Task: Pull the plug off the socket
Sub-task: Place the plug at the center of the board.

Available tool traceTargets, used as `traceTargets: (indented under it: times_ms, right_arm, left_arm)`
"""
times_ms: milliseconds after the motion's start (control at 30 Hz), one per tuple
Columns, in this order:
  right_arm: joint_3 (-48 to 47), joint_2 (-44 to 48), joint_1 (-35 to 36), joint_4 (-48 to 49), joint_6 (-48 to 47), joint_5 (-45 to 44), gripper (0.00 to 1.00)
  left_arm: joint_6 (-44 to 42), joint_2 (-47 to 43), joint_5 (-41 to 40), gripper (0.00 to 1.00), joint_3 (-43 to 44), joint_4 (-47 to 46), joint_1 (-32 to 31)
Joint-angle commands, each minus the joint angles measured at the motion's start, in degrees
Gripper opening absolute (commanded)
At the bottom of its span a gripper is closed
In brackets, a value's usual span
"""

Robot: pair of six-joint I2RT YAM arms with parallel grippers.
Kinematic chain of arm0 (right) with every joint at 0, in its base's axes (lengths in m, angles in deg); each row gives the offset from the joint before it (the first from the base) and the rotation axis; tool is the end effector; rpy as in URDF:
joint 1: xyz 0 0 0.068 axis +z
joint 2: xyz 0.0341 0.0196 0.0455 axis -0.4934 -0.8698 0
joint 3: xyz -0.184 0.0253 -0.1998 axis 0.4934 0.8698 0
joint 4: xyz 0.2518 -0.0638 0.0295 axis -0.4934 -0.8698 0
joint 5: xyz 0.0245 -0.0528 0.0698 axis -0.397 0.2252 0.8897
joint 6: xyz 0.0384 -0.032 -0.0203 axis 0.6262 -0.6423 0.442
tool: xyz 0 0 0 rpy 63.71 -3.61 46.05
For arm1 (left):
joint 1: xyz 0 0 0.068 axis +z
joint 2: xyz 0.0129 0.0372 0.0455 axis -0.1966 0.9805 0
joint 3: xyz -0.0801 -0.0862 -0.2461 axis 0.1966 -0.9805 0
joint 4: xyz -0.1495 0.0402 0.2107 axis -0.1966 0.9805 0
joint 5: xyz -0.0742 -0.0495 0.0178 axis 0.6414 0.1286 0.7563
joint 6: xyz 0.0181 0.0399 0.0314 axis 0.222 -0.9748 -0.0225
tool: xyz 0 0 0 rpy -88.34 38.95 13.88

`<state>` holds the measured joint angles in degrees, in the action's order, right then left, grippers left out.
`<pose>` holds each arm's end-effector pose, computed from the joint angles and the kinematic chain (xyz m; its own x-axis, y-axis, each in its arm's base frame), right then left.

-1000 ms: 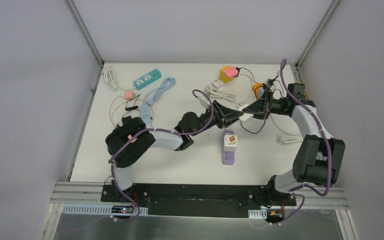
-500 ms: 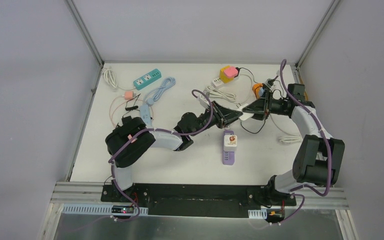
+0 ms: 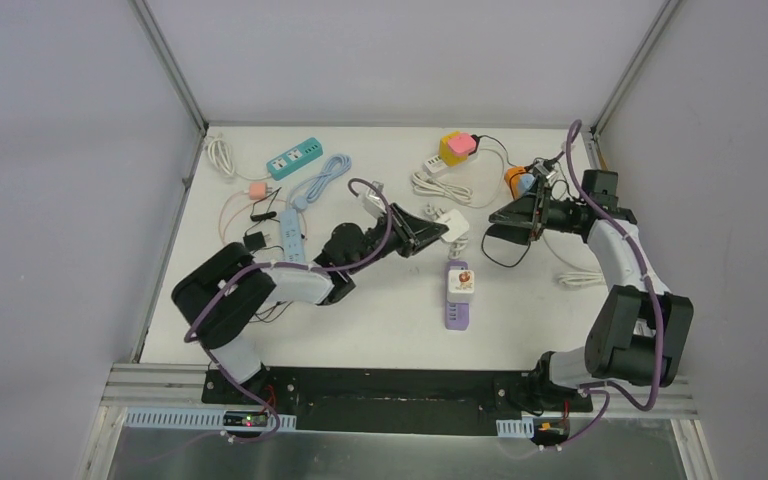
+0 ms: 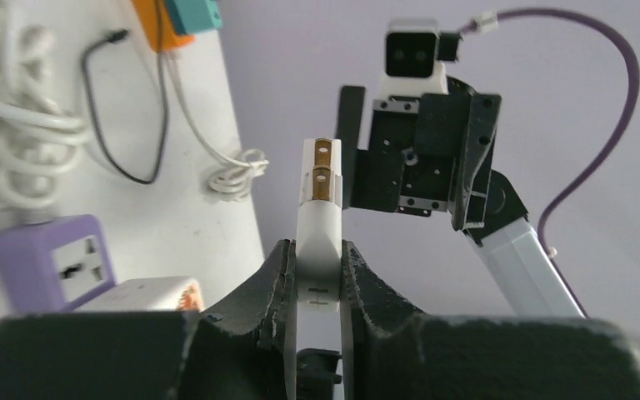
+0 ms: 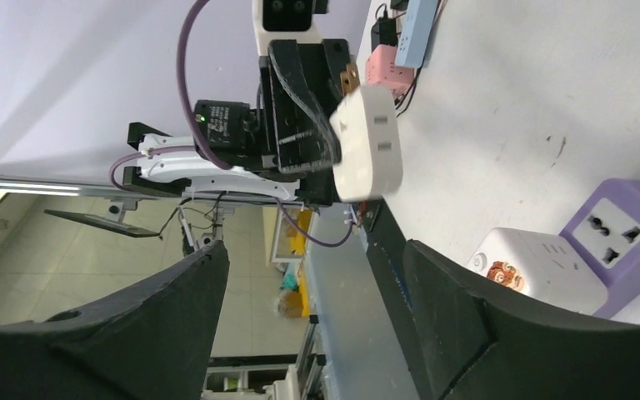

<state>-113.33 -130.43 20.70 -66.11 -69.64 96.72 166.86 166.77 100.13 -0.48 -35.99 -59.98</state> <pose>0.2741 -0.0070 0.2636 -0.9380 0.1864 -0.2923 -0.2620 0.1711 0.9498 0.2232 -0.2647 0.2150 -0.8366 -0.5010 -0.2216 0.2589 -0.0052 -0.9659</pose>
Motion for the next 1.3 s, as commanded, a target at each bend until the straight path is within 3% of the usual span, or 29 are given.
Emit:
traceTargets:
  times_ms: [0, 167, 367, 733, 1267]
  right_arm:
    - [0.21, 3.66, -3.62, -1.06, -6.08, 0.41, 0.8]
    - [0.79, 5.36, -7.92, -3.06, -11.31, -0.61, 0.8]
    - [1.62, 5.91, -8.76, -3.78, -13.58, -1.14, 0.8]
    - [1.61, 6.41, -9.06, -5.45, -15.9, -1.75, 0.8]
    - [1.97, 6.52, -9.51, -5.5, -16.0, -1.58, 0.81]
  left_arm:
    - [-11.61, -11.37, 2.8, 0.0, -0.67, 17.78, 2.9]
    - [-30.33, -23.48, -2.44, 0.0, 5.34, 54.94, 4.16]
    - [-40.88, -33.36, -10.52, 0.0, 6.59, 73.9, 8.91]
    - [-49.41, -41.09, -19.15, 0.0, 7.75, 90.3, 16.73]
    - [-53.67, -37.63, -21.94, 0.0, 12.77, 97.44, 31.85]
